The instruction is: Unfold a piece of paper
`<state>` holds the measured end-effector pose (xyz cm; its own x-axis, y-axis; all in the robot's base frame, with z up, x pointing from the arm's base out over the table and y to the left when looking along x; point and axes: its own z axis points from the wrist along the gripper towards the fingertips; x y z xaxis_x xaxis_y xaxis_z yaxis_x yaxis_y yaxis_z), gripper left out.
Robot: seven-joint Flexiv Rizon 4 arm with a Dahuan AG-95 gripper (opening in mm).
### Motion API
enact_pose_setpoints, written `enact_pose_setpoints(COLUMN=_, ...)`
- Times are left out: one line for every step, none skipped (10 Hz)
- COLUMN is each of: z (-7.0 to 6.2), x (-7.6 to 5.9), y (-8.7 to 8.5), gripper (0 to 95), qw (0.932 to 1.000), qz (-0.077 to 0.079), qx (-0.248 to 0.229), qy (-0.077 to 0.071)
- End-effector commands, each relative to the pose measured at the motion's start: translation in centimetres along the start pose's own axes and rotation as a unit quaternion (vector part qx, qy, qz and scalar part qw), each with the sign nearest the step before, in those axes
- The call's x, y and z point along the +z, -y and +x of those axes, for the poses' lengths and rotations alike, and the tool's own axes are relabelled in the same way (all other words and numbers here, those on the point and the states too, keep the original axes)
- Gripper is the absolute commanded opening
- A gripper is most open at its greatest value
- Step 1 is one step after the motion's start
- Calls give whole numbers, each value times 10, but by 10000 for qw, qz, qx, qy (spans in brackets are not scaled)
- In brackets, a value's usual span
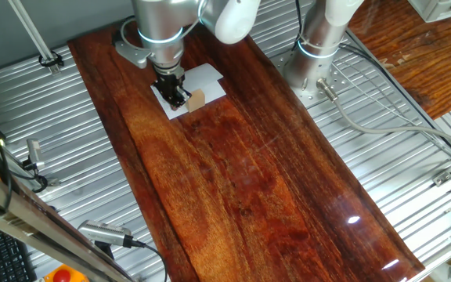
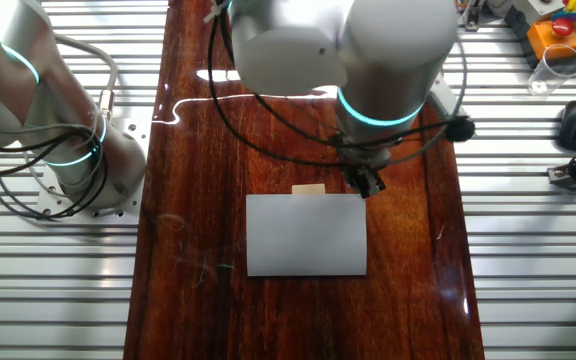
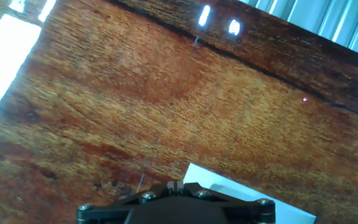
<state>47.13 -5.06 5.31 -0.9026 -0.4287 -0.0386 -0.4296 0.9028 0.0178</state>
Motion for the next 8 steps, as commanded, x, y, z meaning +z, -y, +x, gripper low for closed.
enact_pose_setpoints(z=2, x=3, y=1, gripper=0, qw=10000, qz=18, qx=-25, qy=-17)
enact_pose_setpoints(z=4, x=5, y=4, gripper=0, qw=10000, qz=26, qx=-64, qy=-19)
enact_pose_setpoints(z=8, x=7, y=10, gripper=0, qw=9999, qz=32, qx=-127, qy=-32)
enact_pose_setpoints(z=11, x=6, y=14, gripper=0, qw=9998, qz=70, qx=-195, qy=-58)
enact_pose_setpoints(z=17, x=4, y=20, gripper=0, qw=9994, qz=102, qx=-303, qy=-105)
enact_pose_setpoints(z=23, x=-1, y=26, gripper=0, qw=9991, qz=110, qx=-384, qy=-152)
enact_pose_setpoints(z=30, x=-7, y=32, gripper=0, qw=9986, qz=127, qx=-483, qy=-199)
enact_pose_setpoints(z=39, x=-13, y=39, gripper=0, qw=9978, qz=149, qx=-606, qy=-241)
